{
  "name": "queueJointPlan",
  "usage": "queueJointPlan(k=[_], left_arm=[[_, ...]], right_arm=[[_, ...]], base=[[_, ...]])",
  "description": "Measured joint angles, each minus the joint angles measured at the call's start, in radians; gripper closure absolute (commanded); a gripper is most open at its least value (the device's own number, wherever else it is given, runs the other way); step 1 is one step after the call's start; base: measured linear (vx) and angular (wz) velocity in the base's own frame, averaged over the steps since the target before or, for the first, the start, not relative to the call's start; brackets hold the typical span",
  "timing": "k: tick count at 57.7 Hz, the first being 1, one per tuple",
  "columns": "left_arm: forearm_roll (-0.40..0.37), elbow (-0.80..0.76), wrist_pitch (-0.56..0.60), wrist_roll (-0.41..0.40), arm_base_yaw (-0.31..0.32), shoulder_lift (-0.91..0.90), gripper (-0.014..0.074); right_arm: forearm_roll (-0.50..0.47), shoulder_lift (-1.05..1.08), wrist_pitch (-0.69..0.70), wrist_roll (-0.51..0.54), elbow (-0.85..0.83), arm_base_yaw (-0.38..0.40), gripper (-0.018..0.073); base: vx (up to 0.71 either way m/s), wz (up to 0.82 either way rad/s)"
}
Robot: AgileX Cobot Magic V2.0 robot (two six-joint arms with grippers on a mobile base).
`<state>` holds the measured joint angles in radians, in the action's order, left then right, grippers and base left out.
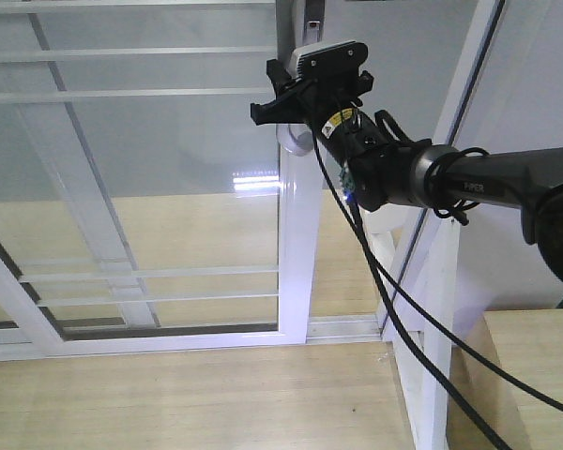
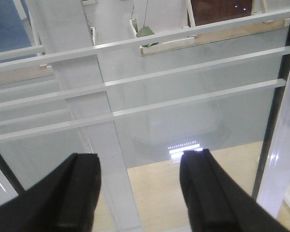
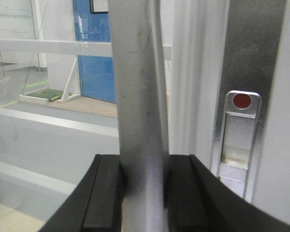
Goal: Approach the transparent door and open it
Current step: 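Pull the handle with the right gripper, sliding the door away from the frame post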
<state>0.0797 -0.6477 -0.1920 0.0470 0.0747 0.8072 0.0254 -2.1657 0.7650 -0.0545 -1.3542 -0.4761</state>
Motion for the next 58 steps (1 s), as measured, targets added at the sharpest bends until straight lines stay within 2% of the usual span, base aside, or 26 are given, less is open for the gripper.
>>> queueJointPlan(k=[19,25,33,40,45,51,58], left_arm=[[0.000,0.000,-0.001,0.000,0.000,0.000,0.0115],[0.000,0.000,-0.006,0.000,0.000,0.000,0.0115],[0.000,0.000,-0.019,0.000,0.000,0.000,0.0115],[0.000,0.000,-0.025,0.000,0.000,0.000,0.0115],[0.000,0.000,-0.030,0.000,0.000,0.000,0.0115],[0.000,0.000,-0.031,0.000,0.000,0.000,0.0115],[0.000,0.000,-0.032,0.000,0.000,0.000,0.0115]], right_arm=[[-0.025,-0.033,-0.019,0.013,-0.058,-0.059,0.0466],[-0.025,-0.038,-0.023,0.010,-0.066,-0.075,0.0438],[-0.025,-0.035,-0.015,-0.015,-0.056,-0.086,0.0332],[0.103,-0.028,-0.018,-0.054,-0.045,-0.137,0.0192],[0.158,-0.028,-0.022,-0.062,-0.042,-0.176,0.0099],[0.147,-0.022,-0.027,-0.067,-0.040,-0.183,0.0019],[0.117,0.030,-0.098,-0.068,-0.037,-0.172,0.0009]], base=[[0.00,0.00],[0.00,0.00],[0.00,0.00],[0.00,-0.01],[0.00,0.00],[0.00,0.00],[0.00,0.00]])
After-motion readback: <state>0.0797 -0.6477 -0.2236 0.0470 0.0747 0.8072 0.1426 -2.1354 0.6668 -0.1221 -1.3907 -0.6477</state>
